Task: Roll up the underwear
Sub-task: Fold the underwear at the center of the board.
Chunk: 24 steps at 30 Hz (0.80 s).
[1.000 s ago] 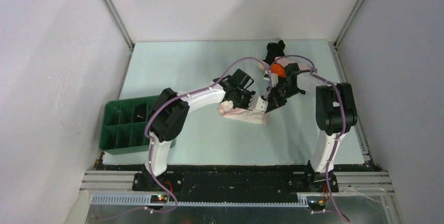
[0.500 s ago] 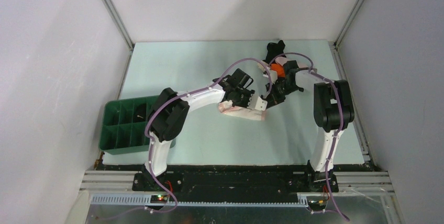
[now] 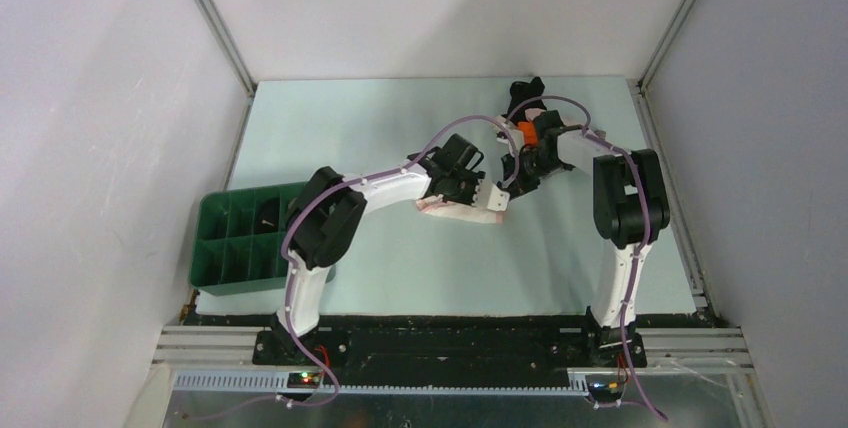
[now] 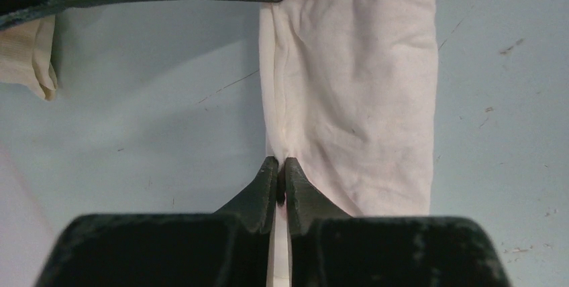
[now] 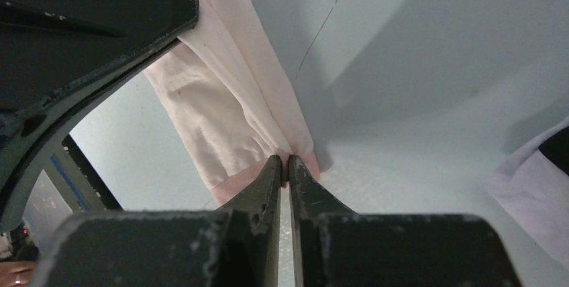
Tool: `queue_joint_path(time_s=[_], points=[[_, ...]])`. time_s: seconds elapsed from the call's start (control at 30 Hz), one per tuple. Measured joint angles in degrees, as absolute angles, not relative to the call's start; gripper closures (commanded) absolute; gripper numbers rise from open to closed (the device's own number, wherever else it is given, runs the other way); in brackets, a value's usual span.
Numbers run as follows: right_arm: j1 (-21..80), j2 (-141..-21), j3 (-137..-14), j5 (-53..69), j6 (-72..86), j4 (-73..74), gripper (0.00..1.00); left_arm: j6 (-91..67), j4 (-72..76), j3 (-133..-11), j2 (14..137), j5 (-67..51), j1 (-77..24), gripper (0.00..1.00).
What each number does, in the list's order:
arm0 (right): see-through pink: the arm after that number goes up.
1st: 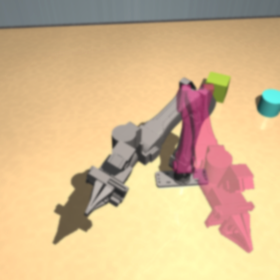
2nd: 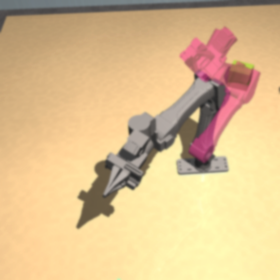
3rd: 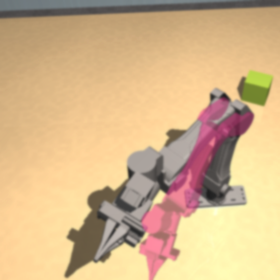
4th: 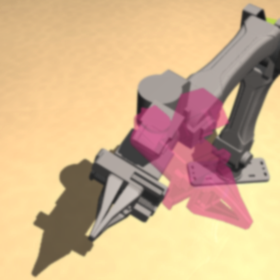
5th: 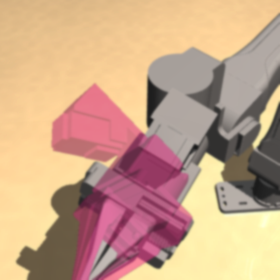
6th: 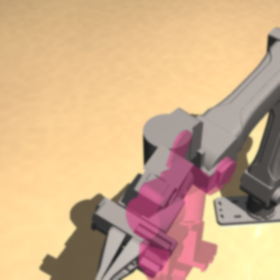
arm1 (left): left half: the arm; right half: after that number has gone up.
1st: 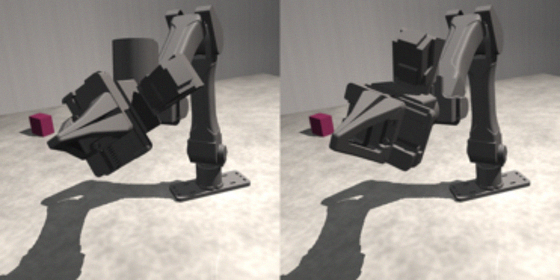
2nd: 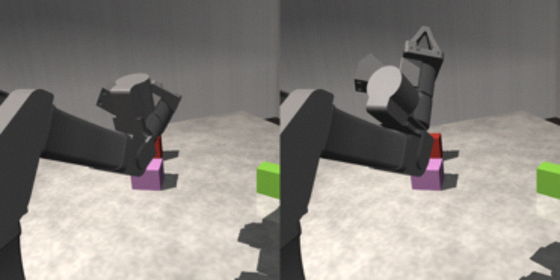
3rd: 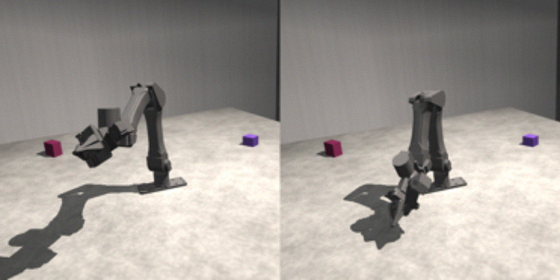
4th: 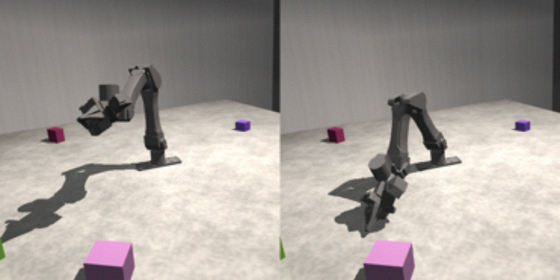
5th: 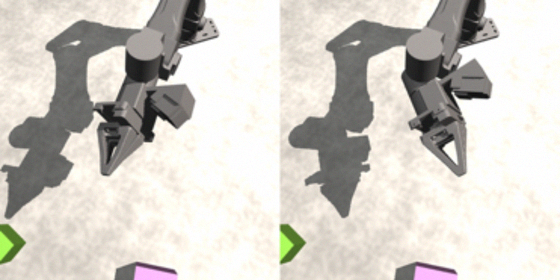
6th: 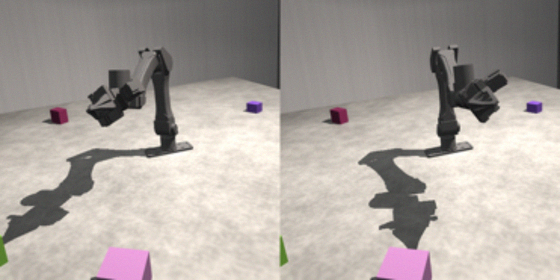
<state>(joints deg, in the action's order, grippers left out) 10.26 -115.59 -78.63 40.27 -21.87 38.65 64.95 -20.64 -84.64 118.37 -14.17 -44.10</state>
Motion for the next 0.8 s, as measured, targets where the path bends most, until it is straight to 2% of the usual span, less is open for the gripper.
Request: queue_joint_path(time_s=[0.03,0.07,0.17,0.2,0.27,0.3,0.33,0.37,0.4,0.5,0.6,0.77,0.8], points=[[10.4,-115.8,-78.7,40.0,-21.5,38.5,0.79,64.9,-20.2,-84.3,118.4,-13.7,-44.1,0.76],[10.6,-115.9,-78.8,39.8,-21.4,38.4,0.75,64.8,-19.8,-84.1,118.4,-13.5,-44.1,0.66],[10.9,-115.9,-79.7,39.1,-20.3,38.5,0.54,63.8,-18.0,-83.3,118.5,-11.7,-44.1,0.54],[10.8,-115.8,-80.2,39.0,-19.9,38.5,0.51,62.7,-17.6,-83.2,118.5,-10.7,-44.0,0.41],[10.1,-115.0,-80.6,39.3,-19.1,38.3,0.39,60.3,-17.0,-83.2,118.2,-9.1,-43.7,0.26],[9.5,-113.9,-80.6,39.6,-18.9,38.3,0.30,58.8,-16.8,-83.2,117.9,-8.5,-43.5,0.24],[8.8,-112.6,-80.6,40.0,-18.9,38.4,0.25,56.2,-16.9,-83.3,117.0,-7.4,-43.0,0.22],[8.1,-111.1,-80.6,40.4,-19.0,38.3,0.09,54.9,-16.9,-83.3,116.2,-7.1,-42.7,0.21],[7.5,-109.3,-80.6,41.0,-19.4,38.3,0.05,52.6,-16.9,-83.2,114.9,-6.3,-42.1,0.18],[6.1,-105.1,-81.3,42.4,-21.1,37.9,0.01,44.5,-16.6,-82.8,108.0,-4.1,-40.6,0.13],[6.6,-105.4,-85.2,44.1,-23.8,38.9,0.01,34.9,-15.7,-81.2,99.1,-2.2,-39.5,0.02],[10.6,-111.8,-90.5,41.2,-29.5,41.5,0.01,14.6,-15.1,-80.3,89.0,-2.6,-36.5,0.01],[11.6,-113.7,-91.8,40.3,-30.5,43.1,0.06,11.6,-14.9,-79.3,88.3,-3.1,-35.9,0.06]])
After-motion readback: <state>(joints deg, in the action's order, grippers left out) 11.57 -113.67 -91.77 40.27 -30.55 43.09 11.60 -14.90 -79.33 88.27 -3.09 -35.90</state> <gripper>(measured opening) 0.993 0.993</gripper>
